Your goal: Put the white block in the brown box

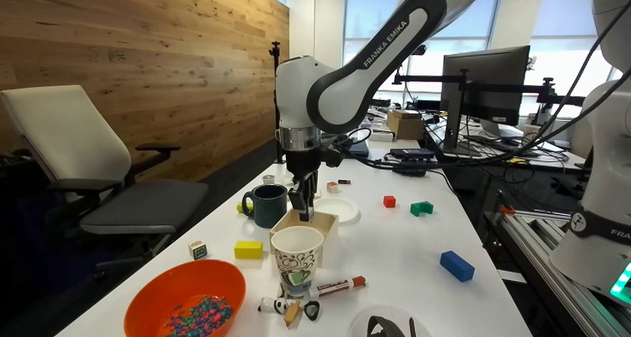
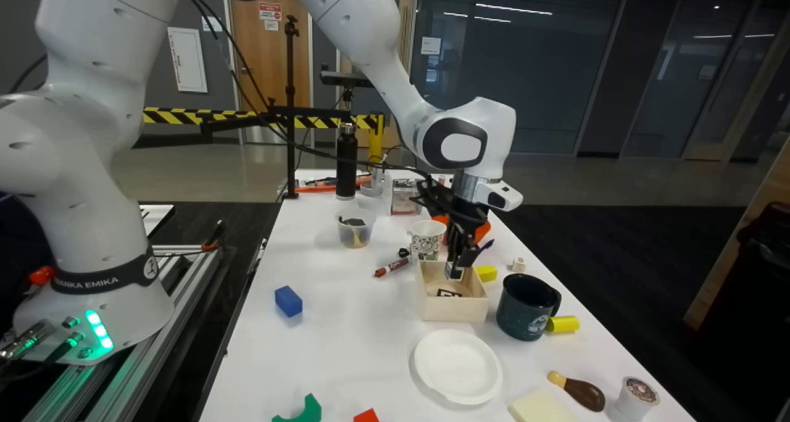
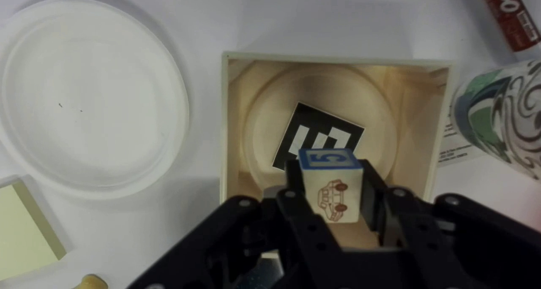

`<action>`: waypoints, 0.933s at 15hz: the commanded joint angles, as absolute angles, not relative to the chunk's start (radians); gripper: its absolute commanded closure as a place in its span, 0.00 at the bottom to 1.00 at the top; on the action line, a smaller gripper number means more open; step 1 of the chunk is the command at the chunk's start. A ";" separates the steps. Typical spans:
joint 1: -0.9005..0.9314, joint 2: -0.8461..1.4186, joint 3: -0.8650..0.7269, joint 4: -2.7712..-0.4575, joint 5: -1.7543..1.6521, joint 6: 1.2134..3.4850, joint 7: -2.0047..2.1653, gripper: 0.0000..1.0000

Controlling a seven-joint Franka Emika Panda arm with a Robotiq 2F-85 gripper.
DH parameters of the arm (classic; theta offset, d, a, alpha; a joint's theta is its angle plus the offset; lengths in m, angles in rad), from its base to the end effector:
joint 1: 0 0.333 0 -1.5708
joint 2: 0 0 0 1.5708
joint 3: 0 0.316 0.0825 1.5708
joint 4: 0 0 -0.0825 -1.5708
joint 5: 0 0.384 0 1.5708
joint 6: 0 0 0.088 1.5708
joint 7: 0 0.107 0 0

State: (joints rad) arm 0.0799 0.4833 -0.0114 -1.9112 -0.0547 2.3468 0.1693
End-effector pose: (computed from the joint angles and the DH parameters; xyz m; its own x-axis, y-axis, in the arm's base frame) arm 0.6227 0.0422 0.2378 0.9973 -0.0613 -0.0407 -0.0592 -0.9970 0.0500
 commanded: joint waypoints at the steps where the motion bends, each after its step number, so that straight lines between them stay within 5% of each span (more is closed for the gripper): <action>1: 0.055 0.520 0.006 -1.870 -0.022 2.348 0.116 0.91; 14: 0.038 0.543 0.031 -1.942 0.013 2.498 0.083 0.91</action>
